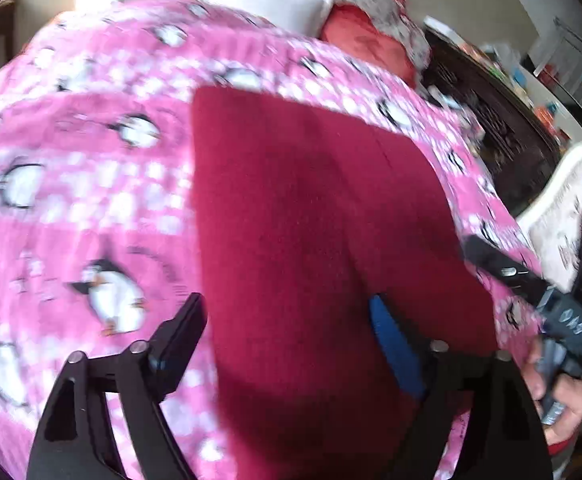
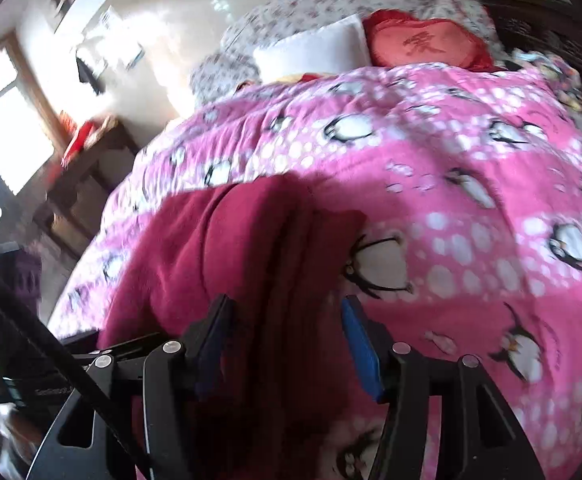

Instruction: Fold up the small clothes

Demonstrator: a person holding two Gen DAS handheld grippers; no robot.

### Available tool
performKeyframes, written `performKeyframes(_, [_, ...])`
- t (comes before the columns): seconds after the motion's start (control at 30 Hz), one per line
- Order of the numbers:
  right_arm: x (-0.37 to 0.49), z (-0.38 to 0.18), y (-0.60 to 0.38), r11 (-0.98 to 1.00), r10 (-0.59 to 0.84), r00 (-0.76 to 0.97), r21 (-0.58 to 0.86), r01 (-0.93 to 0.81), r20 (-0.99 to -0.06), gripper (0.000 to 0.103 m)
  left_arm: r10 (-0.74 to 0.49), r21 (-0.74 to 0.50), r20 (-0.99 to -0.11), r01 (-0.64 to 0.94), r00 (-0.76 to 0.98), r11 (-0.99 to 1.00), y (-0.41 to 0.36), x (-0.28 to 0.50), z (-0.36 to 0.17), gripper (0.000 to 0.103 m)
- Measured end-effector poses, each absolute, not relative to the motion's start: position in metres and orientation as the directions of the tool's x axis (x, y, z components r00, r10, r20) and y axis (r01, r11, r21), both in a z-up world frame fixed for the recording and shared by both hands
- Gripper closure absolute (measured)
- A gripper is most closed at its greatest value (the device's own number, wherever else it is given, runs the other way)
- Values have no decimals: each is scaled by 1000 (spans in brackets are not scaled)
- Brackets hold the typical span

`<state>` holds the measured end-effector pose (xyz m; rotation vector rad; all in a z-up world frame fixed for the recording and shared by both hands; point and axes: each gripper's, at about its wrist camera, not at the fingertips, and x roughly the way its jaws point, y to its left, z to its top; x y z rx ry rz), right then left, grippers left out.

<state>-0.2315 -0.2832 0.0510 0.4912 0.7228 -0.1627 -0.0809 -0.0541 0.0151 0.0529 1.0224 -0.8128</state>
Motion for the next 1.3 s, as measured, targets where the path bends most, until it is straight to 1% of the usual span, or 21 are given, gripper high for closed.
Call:
performKeyframes(0.07, [-243,70,-282,884,-15,775,354,305,-631,43,-557,-253,-756,631,344,733,-45,-88,30,20])
performKeyframes(0.17, [-244,94,-268,914,37,803,344,213,-595,54,-507,-147,-735,624,451,767,-41,-101,41,20])
performKeyframes(0.23, [-238,100,-253,929,64,806,330,168,-589,55,-490,-104,-727,628,481,771,-38,-106,40,19])
performKeyframes(0.27, [-235,100,-246,933,76,804,327,152,-589,57,-481,-88,-727,628,490,773,-39,-110,37,19])
performKeyframes(0.3, [-229,98,-240,937,91,800,322,132,-593,60,-479,-83,-727,629,493,773,-38,-113,33,19])
performKeyframes(0.33, [-223,94,-234,944,90,789,304,127,-607,61,-475,-79,-727,627,495,775,-37,-115,30,19])
performKeyframes(0.4, [-208,75,-228,960,31,745,227,164,-666,62,-471,-80,-728,619,499,781,-37,-114,24,19])
performKeyframes(0.47, [-196,50,-229,966,-23,685,160,202,-729,63,-477,-95,-724,612,499,785,-40,-115,21,14])
performKeyframes(0.5, [-194,42,-232,964,-14,674,168,204,-738,63,-477,-100,-727,612,493,784,-41,-114,18,14])
performKeyframes(0.53, [-195,35,-238,956,8,679,205,211,-734,63,-474,-98,-729,610,494,786,-43,-114,15,14])
performKeyframes(0.6, [-201,38,-244,942,37,694,257,216,-719,63,-475,-96,-720,606,506,790,-43,-116,15,14])
performKeyframes(0.8, [-241,67,-218,966,23,724,200,161,-690,62,-461,-71,-702,590,544,804,-41,-125,17,14])
performKeyframes(0.87, [-247,61,-211,973,11,711,170,153,-703,62,-459,-68,-695,584,554,809,-40,-127,17,14])
performKeyframes(0.93, [-246,44,-207,976,-27,679,128,177,-734,63,-454,-70,-695,576,557,815,-40,-129,16,14])
performKeyframes(1.03, [-250,41,-212,963,-3,691,183,196,-723,63,-442,-58,-684,561,580,826,-38,-134,19,14])
performKeyframes(1.13, [-259,56,-211,962,0,716,194,190,-698,61,-434,-41,-668,552,604,833,-34,-142,27,14])
performKeyframes(1.23, [-268,74,-208,962,-22,755,193,196,-656,47,-429,-33,-646,538,632,842,-29,-147,35,14])
performKeyframes(1.27, [-271,78,-207,961,-32,765,191,201,-643,39,-427,-29,-639,535,640,844,-27,-149,38,14])
performKeyframes(1.3, [-273,81,-207,960,-41,775,191,207,-631,36,-427,-25,-632,534,647,845,-26,-151,41,14])
